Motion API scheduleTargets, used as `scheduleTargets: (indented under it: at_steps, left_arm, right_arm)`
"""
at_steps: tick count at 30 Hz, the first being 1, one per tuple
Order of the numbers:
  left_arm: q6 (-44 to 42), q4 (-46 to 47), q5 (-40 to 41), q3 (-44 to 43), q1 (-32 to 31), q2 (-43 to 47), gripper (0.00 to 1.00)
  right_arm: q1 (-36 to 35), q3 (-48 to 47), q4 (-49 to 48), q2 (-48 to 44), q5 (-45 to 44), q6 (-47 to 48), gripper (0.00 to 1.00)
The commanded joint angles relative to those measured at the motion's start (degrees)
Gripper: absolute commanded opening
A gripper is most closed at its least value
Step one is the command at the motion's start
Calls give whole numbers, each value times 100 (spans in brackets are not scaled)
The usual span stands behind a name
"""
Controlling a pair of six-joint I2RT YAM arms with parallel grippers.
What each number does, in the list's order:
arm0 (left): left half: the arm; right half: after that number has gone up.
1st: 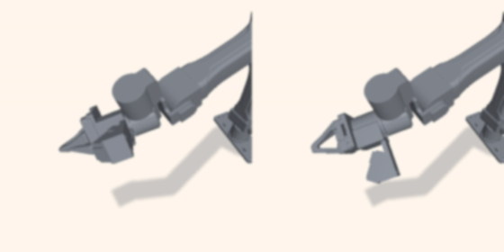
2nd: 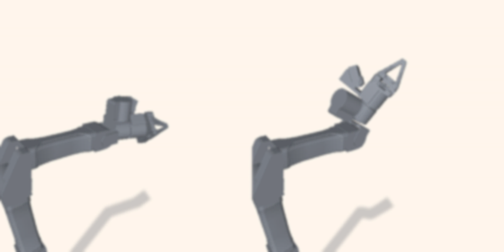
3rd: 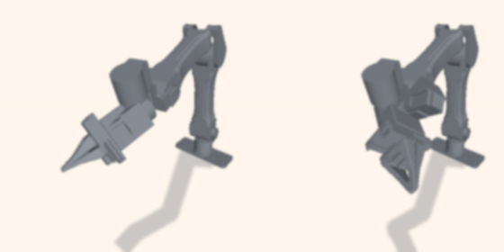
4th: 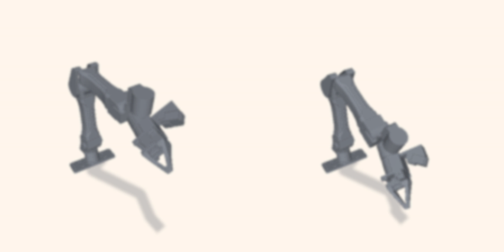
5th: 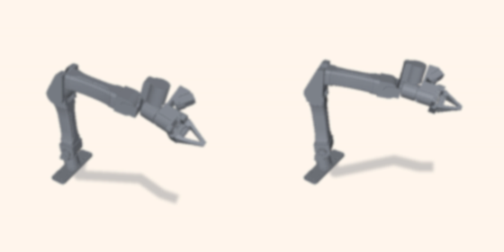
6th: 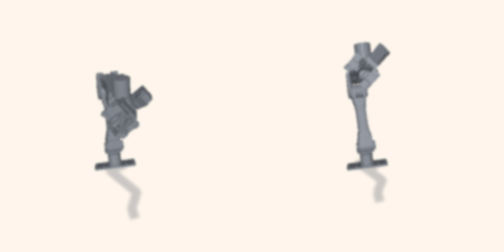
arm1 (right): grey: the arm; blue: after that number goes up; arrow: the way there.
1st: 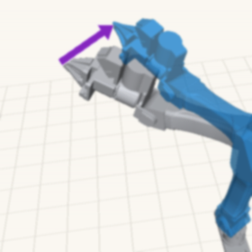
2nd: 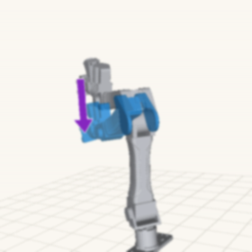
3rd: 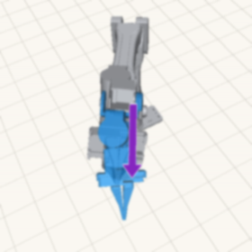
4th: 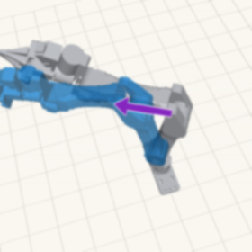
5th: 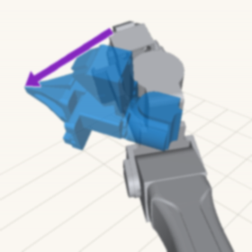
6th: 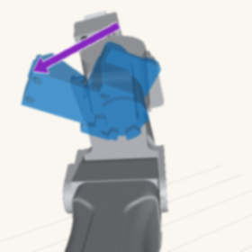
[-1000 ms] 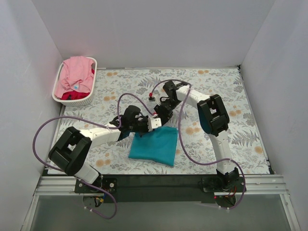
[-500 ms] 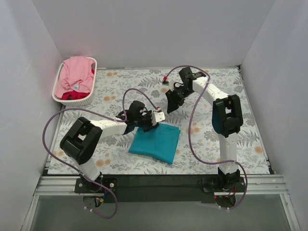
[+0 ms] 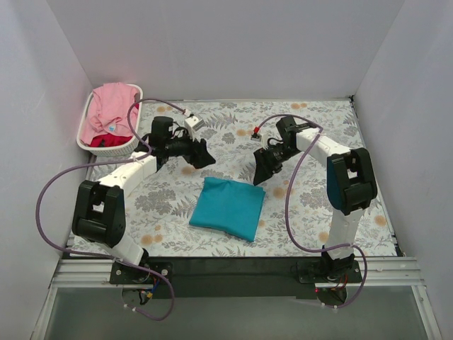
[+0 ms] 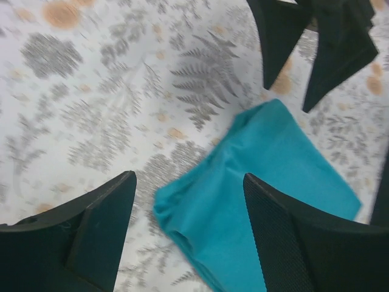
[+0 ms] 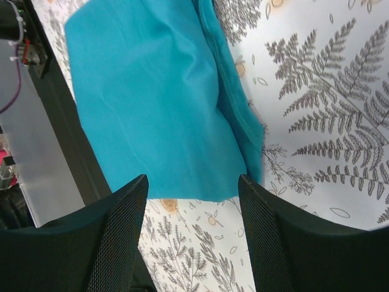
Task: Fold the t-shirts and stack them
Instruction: Fold the tshirt
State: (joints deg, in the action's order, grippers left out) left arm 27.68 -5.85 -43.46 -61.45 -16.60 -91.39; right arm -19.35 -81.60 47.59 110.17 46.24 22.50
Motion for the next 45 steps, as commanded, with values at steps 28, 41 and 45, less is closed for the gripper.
scheduleTargets:
  at_steps: [28, 41, 45]
  left_arm:
    - [0, -673, -523, 406, 87, -827, 50]
    - [343, -321, -339, 379, 95, -933, 0]
    - [492, -233, -128, 301, 96, -1056, 0]
  right_arm:
    - [28, 654, -479, 180, -106, 35, 55]
    - [37, 672, -251, -399, -9, -9, 1]
    - [37, 838, -215, -567, -474, 113, 1]
